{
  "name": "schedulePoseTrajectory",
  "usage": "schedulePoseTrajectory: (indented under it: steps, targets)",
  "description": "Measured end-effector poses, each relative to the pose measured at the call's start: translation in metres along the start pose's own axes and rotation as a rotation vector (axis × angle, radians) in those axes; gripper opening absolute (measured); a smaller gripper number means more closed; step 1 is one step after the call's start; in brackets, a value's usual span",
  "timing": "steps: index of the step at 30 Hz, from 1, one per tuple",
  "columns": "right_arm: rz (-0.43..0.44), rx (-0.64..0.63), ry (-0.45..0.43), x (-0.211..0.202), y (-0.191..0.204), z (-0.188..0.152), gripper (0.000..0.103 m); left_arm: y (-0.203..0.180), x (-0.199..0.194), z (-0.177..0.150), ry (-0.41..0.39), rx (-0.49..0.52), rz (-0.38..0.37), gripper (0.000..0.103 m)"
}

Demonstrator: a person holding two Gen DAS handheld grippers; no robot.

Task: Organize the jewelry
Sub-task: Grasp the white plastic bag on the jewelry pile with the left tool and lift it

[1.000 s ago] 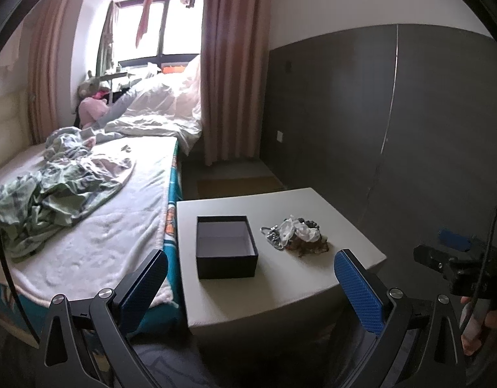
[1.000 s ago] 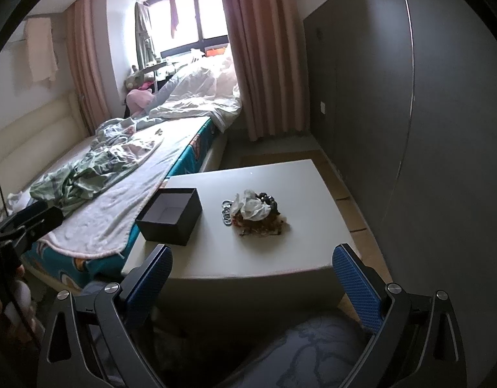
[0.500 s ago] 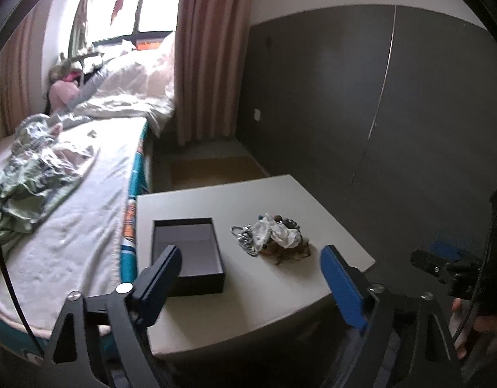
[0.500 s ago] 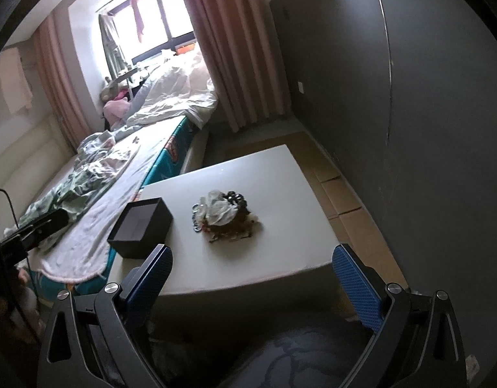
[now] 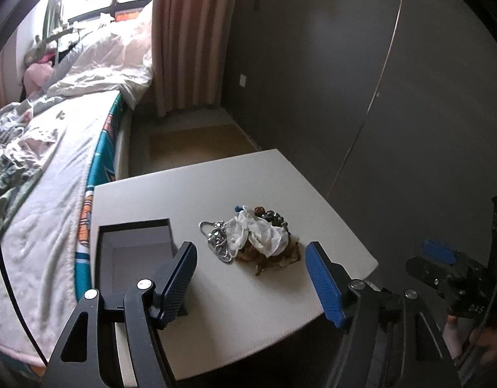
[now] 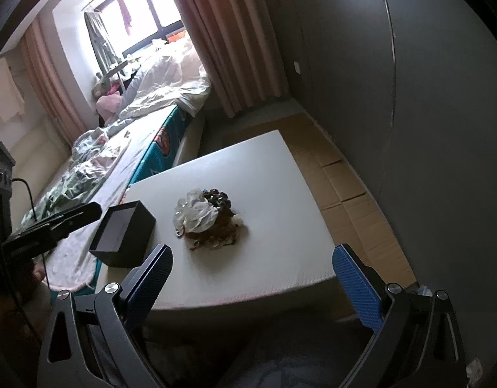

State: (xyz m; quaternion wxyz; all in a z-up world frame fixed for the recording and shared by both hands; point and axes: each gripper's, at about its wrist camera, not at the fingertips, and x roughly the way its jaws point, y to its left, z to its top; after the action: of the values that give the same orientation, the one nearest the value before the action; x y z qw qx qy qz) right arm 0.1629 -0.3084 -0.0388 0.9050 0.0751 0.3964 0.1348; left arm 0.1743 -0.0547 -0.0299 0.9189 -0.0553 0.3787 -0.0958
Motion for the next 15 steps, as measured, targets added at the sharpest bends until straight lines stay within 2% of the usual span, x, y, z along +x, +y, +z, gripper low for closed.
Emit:
schedulePoseTrajectory:
  steps: [5, 15]
  targets:
    - [0.009, 0.017, 0.028, 0.013, -0.007, 0.009, 0.099, 0.001, 0.029, 0.009, 0.053, -0.007, -0.003, 0.064]
    - [0.017, 0.031, 0.076, 0.041, -0.015, 0.024, 0.099, 0.006, 0.083, 0.017, 0.144, -0.030, -0.015, 0.062]
